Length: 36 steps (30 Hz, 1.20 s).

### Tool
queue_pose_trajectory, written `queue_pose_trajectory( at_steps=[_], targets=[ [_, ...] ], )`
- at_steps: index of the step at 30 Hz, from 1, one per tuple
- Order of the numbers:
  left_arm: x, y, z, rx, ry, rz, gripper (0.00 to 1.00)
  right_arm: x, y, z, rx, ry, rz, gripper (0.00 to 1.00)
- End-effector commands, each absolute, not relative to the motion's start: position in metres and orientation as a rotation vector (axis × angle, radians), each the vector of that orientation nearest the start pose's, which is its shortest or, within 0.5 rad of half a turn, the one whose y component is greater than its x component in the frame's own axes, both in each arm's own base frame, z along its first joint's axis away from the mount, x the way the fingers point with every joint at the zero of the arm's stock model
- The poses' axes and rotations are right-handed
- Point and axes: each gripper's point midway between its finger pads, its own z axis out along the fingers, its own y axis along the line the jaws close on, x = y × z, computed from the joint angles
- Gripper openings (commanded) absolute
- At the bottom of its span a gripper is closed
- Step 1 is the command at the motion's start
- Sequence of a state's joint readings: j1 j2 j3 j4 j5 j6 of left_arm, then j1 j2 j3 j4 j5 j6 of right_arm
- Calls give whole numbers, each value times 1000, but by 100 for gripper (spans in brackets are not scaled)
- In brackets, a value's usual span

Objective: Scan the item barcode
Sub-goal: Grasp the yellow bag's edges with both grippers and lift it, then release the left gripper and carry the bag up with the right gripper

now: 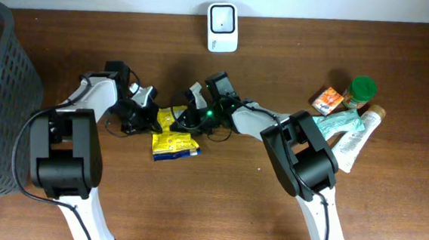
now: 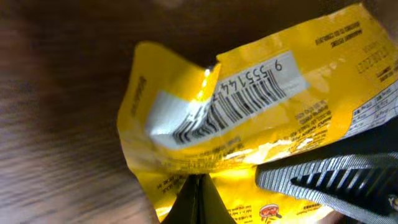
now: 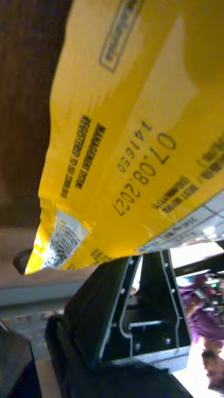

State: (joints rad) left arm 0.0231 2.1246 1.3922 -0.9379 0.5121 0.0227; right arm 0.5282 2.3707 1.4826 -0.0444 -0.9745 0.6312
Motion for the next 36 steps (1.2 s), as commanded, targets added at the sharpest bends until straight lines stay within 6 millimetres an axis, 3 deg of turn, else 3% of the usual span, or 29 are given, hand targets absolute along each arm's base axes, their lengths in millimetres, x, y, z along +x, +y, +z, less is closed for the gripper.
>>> queue_pose_trajectory(
  at_steps=[1, 4, 8, 11, 15, 18, 20, 22, 23, 28, 36],
  targets=[
    [355, -54, -6, 54, 3191, -653, 0, 381, 363, 48, -524, 2487, 1719, 4],
    [377, -42, 50, 63, 3067, -616, 0, 383, 352, 95, -719, 2328, 1633, 4],
    [391, -22, 121, 42, 2879, -547, 0, 372, 325, 162, -923, 2148, 1499, 4],
    [392, -14, 147, 36, 2803, -514, 2, 359, 300, 209, -1029, 2029, 1394, 4],
    [396, -13, 153, 44, 2774, -503, 11, 337, 273, 277, -1101, 1865, 1255, 4],
    [399, -13, 154, 49, 2759, -498, 41, 324, 262, 311, -1116, 1801, 1122, 4],
    [399, -13, 154, 50, 2758, -498, 51, 314, 255, 326, -1143, 1765, 1029, 4],
    [399, -13, 154, 50, 2758, -497, 86, 301, 245, 340, -1158, 1737, 944, 4],
    [399, -13, 154, 50, 2758, -497, 99, 294, 242, 347, -1165, 1721, 918, 4],
    [400, -13, 154, 50, 2756, -497, 99, 273, 232, 373, -1164, 1660, 868, 4],
    [404, -12, 155, 55, 2739, -490, 99, 270, 232, 376, -1162, 1653, 872, 4]
  ],
)
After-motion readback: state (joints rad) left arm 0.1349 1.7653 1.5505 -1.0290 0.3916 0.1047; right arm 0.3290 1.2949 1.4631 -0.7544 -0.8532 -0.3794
